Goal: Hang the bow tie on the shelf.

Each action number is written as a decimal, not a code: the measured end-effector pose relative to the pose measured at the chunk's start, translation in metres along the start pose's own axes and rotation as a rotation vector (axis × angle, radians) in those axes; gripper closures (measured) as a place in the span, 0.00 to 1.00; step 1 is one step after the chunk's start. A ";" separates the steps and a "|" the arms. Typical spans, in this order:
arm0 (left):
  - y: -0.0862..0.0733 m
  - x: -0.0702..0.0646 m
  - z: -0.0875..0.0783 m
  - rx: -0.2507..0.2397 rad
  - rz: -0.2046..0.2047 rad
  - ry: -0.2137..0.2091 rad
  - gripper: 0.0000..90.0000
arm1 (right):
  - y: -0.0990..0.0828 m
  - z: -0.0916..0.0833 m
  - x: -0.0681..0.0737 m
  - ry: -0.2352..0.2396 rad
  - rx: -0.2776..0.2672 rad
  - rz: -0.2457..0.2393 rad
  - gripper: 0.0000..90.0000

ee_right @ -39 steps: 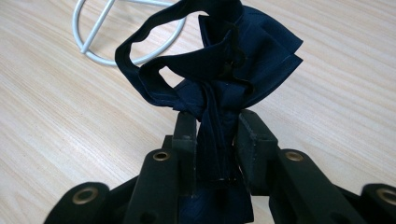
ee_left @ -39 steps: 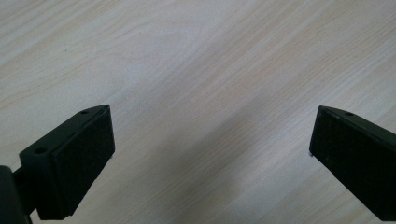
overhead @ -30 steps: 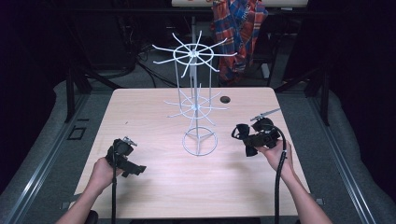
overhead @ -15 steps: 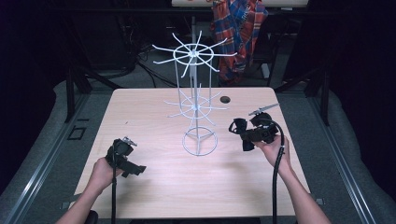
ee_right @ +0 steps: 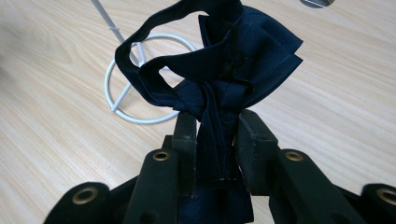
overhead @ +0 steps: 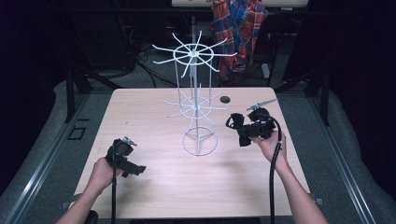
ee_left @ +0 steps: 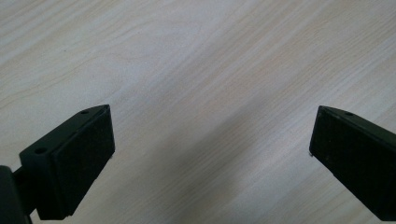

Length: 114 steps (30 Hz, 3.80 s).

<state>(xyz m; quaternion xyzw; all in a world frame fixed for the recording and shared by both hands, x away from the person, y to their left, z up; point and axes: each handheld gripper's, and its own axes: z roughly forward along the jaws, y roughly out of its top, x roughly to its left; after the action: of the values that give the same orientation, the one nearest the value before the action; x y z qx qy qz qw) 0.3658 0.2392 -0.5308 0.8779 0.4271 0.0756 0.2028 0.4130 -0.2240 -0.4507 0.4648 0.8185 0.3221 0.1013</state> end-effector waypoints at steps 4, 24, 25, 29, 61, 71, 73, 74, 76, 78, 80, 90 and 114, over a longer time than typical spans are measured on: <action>0.000 0.000 0.000 -0.001 0.000 -0.001 0.00 | 0.003 0.000 0.002 -0.008 -0.003 -0.008 0.78; 0.000 0.000 0.000 0.004 -0.001 -0.001 0.00 | 0.011 -0.014 -0.005 0.013 -0.067 0.017 0.78; 0.000 0.000 0.000 0.003 -0.001 -0.001 0.00 | 0.012 -0.016 -0.006 0.015 -0.069 0.019 0.78; 0.000 -0.001 0.001 0.001 0.001 0.001 0.00 | 0.013 -0.020 -0.006 0.018 -0.089 0.020 0.78; -0.011 0.003 -0.004 0.008 -0.025 0.006 0.00 | 0.025 -0.038 -0.002 0.115 -0.165 0.016 0.78; -0.022 0.007 -0.010 -0.002 -0.050 0.020 0.00 | 0.031 -0.025 -0.001 0.125 -0.138 0.007 0.78; -0.023 0.007 -0.011 0.002 -0.049 0.019 0.00 | 0.031 -0.023 0.000 0.125 -0.133 0.004 0.78; -0.023 0.007 -0.011 0.001 -0.051 0.020 0.00 | 0.031 -0.022 -0.001 0.126 -0.136 0.002 0.78; -0.024 0.007 -0.011 0.000 -0.051 0.024 0.00 | 0.032 -0.021 0.000 0.126 -0.132 0.000 0.78; -0.024 0.007 -0.011 0.001 -0.052 0.021 0.00 | 0.032 -0.021 0.000 0.130 -0.131 0.004 0.78; -0.024 0.007 -0.011 0.001 -0.051 0.021 0.00 | 0.032 -0.019 0.000 0.128 -0.131 0.004 0.78; -0.027 0.008 -0.012 0.003 -0.057 0.025 0.00 | 0.034 -0.013 0.003 0.130 -0.112 -0.006 0.78; -0.038 0.010 -0.017 0.001 -0.082 0.037 0.00 | 0.043 0.004 0.013 0.149 -0.073 -0.045 0.78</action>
<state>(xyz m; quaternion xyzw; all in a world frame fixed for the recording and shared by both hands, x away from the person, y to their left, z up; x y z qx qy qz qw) 0.3395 0.2732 -0.5319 0.8582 0.4666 0.0832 0.1973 0.4378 -0.1962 -0.4257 0.4170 0.8216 0.3833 0.0641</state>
